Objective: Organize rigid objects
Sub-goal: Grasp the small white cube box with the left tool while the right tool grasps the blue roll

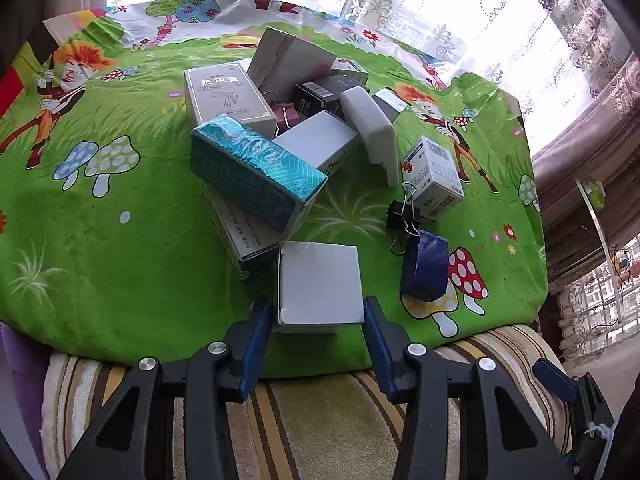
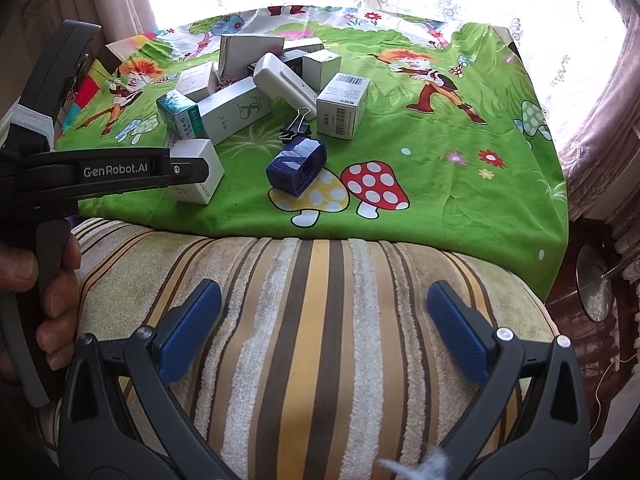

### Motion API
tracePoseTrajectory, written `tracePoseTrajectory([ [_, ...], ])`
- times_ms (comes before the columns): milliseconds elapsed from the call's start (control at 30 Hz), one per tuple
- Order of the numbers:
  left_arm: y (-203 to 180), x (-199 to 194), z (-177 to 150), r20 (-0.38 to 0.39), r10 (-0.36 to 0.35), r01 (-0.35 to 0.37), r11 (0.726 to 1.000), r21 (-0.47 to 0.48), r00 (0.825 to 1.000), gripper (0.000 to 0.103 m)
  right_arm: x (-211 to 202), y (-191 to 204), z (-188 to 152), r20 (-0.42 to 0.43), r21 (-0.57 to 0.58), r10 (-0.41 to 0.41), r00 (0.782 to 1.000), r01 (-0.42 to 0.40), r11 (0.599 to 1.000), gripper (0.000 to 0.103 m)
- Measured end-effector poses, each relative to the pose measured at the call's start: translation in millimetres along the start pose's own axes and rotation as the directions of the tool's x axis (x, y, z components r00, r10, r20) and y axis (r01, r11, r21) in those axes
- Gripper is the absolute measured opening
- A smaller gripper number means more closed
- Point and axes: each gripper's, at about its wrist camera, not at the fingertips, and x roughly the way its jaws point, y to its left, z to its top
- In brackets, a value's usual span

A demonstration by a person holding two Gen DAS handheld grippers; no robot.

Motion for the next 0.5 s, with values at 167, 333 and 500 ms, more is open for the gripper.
tracePoseTrajectory([
  [167,3,-2,-3,0.006,-0.039,0.039,0.999,-0.006,0.999,0.045,7,-3,11,-0.013,0.028,0.061,0.998,-0.061,0.998,0.103],
  [333,8,-9,-11,0.018,-0.086,0.086,0.996,-0.023,0.996,0.045,18,-6,25,-0.031,0.065,0.085,0.996,-0.083,0.994,0.095],
  [500,18,-22,-18,0.042,-0.135,0.137,0.989,-0.060,0.990,0.045,28,-5,41,-0.038,0.065,0.076,0.996,-0.073,0.995,0.091],
])
